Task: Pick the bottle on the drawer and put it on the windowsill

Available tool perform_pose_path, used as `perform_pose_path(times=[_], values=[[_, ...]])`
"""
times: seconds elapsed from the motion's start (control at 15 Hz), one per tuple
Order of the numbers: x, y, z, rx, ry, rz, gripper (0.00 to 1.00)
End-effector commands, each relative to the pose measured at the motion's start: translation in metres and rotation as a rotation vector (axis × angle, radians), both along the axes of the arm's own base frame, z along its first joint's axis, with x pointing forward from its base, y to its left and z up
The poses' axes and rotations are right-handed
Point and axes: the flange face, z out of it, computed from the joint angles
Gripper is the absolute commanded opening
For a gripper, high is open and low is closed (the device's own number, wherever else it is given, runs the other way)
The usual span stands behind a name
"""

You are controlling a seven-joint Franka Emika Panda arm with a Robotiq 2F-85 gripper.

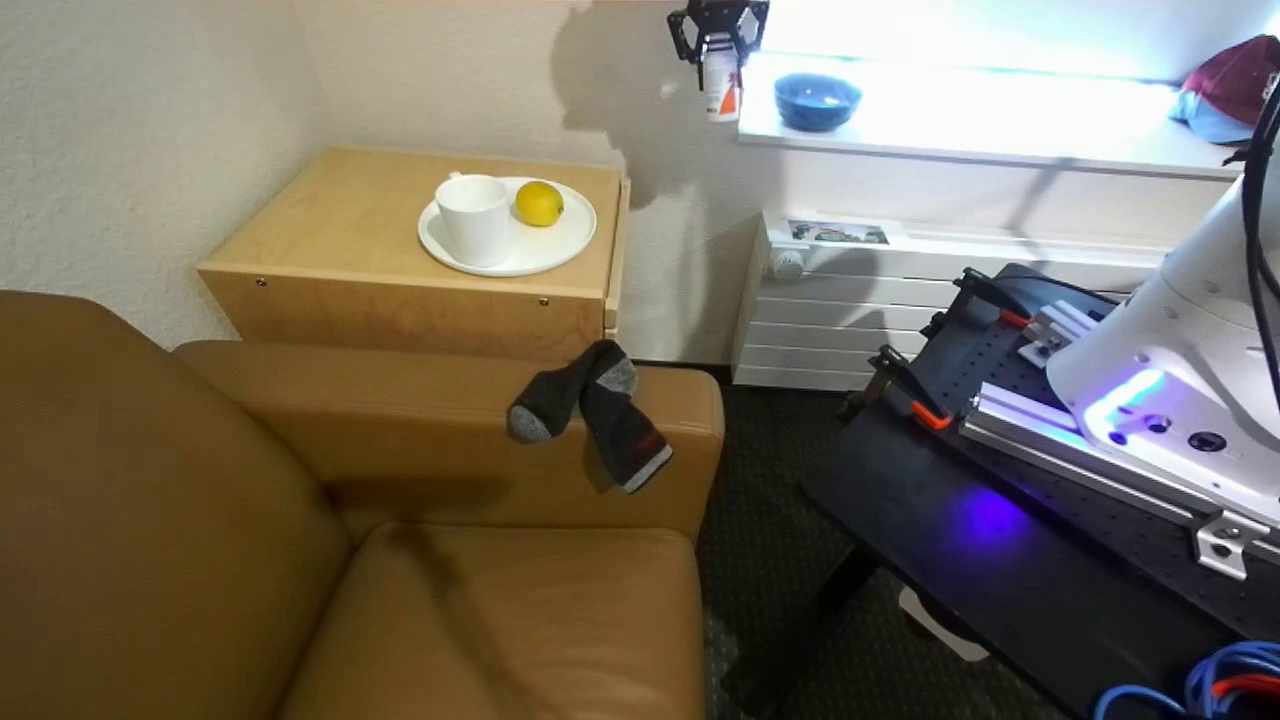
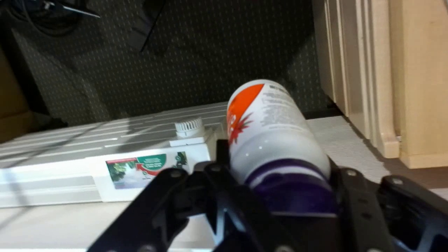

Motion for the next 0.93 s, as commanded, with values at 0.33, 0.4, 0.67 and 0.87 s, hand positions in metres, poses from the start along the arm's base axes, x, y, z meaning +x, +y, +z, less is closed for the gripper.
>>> perform_pose_path(times=[0.33, 0.4, 0.67, 0.87], values=[[-0.083, -0.062, -0.030, 0.028, 0.077, -0.298, 0.56], [-0.083, -0.064, -0.029, 0.026, 0.076, -0.299, 0.56], [-0.069, -0.055, -0.035, 0.008, 0.078, -0.300, 0.31], [-0.073, -0.135, -0.062, -0.051, 0.109, -0.499, 0.31]])
